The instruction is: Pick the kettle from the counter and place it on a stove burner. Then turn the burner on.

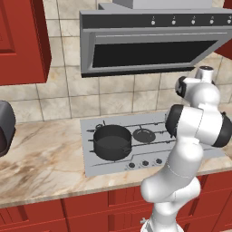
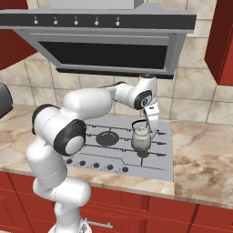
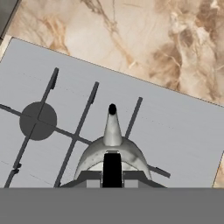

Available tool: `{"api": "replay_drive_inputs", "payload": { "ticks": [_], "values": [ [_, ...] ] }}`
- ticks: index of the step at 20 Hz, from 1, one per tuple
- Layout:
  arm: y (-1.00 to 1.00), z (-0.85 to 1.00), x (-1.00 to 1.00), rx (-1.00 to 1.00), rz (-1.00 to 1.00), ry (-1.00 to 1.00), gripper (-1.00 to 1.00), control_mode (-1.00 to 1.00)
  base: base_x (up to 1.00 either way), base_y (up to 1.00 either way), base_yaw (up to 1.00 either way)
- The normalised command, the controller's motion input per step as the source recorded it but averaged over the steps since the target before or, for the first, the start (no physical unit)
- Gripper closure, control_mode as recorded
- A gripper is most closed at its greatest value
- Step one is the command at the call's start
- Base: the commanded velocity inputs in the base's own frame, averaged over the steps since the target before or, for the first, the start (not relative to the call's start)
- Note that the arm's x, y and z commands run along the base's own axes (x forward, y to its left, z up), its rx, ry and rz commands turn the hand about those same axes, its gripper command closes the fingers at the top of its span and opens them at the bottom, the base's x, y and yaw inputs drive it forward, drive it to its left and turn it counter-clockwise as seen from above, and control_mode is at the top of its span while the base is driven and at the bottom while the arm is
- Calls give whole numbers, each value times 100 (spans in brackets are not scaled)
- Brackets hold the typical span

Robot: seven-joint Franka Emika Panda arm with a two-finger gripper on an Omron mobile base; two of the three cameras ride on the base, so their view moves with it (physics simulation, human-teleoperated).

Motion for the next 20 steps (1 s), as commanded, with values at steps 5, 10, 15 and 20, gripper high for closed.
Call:
{"api": "replay_drive_inputs", "payload": {
  "ticks": [5,10,15,20],
  "values": [
    [0,0,0,-1,0,1,100,-100,0,0,0],
    [0,-3,0,0,0,0,100,-100,0,0,0],
    [0,-16,1,-2,0,0,100,-100,0,0,0],
    [-3,-11,8,-1,0,0,100,-100,0,0,0]
  ]
}}
